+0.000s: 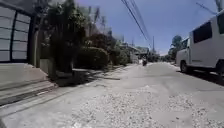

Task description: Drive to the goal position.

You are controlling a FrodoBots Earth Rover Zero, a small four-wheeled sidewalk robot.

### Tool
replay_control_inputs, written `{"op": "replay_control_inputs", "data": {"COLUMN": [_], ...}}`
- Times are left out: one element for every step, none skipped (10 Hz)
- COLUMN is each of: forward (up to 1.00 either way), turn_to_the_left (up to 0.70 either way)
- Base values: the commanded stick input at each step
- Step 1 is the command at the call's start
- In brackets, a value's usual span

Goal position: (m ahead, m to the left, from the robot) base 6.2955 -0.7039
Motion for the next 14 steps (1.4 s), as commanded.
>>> {"op": "replay_control_inputs", "data": {"forward": [1.00, 0.78, 0.25, 0.00, 0.00, 0.00, 0.00, 0.00, 0.00, 0.00, 0.00, 0.00, 0.65, 1.00], "turn_to_the_left": [0.03, 0.02, 0.01, 0.00, 0.00, 0.00, 0.00, 0.00, 0.00, 0.00, 0.00, 0.00, -0.24, -0.37]}}
